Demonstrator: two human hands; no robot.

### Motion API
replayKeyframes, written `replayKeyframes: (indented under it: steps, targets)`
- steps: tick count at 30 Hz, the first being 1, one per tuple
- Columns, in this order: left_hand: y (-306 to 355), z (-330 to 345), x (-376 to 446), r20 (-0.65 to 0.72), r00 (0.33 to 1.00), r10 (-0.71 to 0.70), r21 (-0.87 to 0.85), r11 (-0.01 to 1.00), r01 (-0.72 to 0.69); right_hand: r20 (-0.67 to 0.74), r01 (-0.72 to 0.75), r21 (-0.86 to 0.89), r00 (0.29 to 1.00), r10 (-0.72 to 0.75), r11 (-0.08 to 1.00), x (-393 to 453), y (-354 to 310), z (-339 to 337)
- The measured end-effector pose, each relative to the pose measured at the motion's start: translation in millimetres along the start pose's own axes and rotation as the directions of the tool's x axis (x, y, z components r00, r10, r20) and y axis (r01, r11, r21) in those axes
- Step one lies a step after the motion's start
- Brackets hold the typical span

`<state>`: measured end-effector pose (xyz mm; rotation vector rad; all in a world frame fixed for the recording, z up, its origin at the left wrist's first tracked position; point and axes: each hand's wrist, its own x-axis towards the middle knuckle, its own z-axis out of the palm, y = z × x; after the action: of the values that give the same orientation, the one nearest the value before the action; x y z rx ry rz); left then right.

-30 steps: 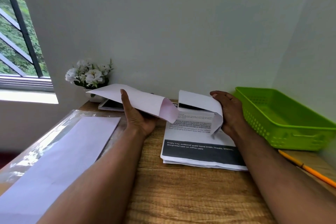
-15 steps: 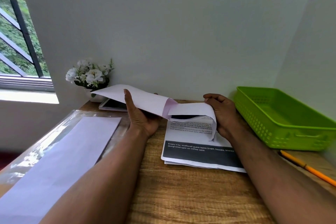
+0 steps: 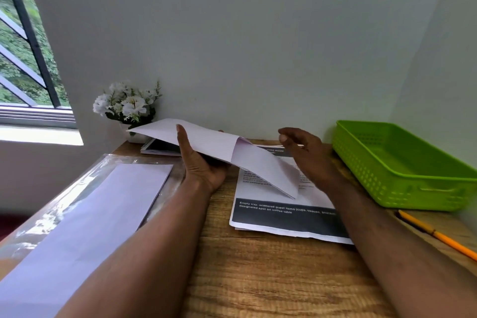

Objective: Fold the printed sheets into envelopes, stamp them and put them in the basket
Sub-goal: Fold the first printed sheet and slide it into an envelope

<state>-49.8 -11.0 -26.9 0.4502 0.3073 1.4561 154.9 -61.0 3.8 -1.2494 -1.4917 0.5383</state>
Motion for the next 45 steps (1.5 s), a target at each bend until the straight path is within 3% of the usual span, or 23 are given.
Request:
replayKeyframes:
  steps: [3, 5, 9, 12, 16, 19, 22, 25, 27, 31, 35, 38, 42, 45]
  targets:
    - [2.0, 0.5, -1.5, -0.004, 1.0, 0.002, -0.002, 1.0, -0.002, 0.164, -0.099, -0.072, 0.98, 0.11, 0.992, -2.5, 11.7, -19.5]
    - [2.0, 0.5, -0.6, 0.01, 1.0, -0.007, 0.0, 1.0, 0.007, 0.214, -0.174, 0.084, 0.965, 0.153, 0.981, -3.7, 13.4, -13.9]
    - [-0.8, -1.9, 4.9, 0.035, 0.999, -0.041, -0.001, 0.999, 0.041, 0.132, -0.21, 0.413, 0.976, 0.17, 0.886, -0.9, 1.7, 21.2]
    - [0.2, -3.6, 7.0, 0.051, 0.998, -0.038, -0.006, 0.999, 0.039, 0.252, -0.303, 0.466, 0.946, 0.204, 0.831, -3.0, -8.1, 29.3]
    - [2.2, -4.2, 6.2, 0.041, 0.999, 0.0, 0.009, 1.0, 0.0, 0.517, -0.376, 0.544, 0.854, 0.053, 0.75, -3.8, 1.9, 1.9]
    - [1.7, -1.5, 4.0, 0.053, 0.999, -0.003, 0.035, 0.999, 0.001, 0.52, -0.368, 0.578, 0.854, 0.018, 0.728, -3.9, 2.3, -2.3]
    - [-2.0, 2.1, 2.0, 0.062, 0.997, -0.043, 0.03, 0.999, 0.041, 0.373, -0.231, 0.453, 0.926, 0.053, 0.861, -3.8, 1.0, 13.7]
    - [-7.0, 4.6, -1.5, 0.101, 0.989, -0.112, 0.029, 0.994, 0.109, 0.134, 0.038, 0.023, 0.99, -0.041, 0.999, -7.1, 4.1, 30.7]
    - [-9.2, 6.5, -4.2, 0.135, 0.977, -0.166, 0.046, 0.986, 0.162, 0.029, 0.245, -0.295, 0.968, -0.248, 0.924, -9.3, 9.5, 39.2]
    - [-9.3, 13.4, -10.1, 0.137, 0.961, -0.242, 0.113, 0.967, 0.227, -0.007, 0.397, -0.585, 0.869, -0.495, 0.707, -11.2, 10.2, 45.4]
    - [-9.8, 16.7, -8.4, 0.155, 0.946, -0.284, 0.166, 0.952, 0.258, 0.121, 0.494, -0.761, 0.745, -0.656, 0.421, -18.1, -1.6, 44.7]
    - [-6.9, 20.1, -4.4, 0.153, 0.936, -0.318, 0.253, 0.928, 0.274, 0.271, 0.616, -0.702, 0.695, -0.666, 0.357, -22.9, -12.1, 37.1]
    - [-5.2, 24.8, 0.2, 0.087, 0.93, -0.358, 0.442, 0.85, 0.286, 0.576, 0.711, -0.579, 0.703, -0.417, 0.399, -24.1, -13.3, 19.9]
    - [-15.1, 18.5, 4.7, -0.036, 0.979, -0.202, 0.627, 0.758, 0.179, 0.699, 0.7, -0.574, 0.689, -0.19, 0.425, -31.3, -6.4, 7.4]
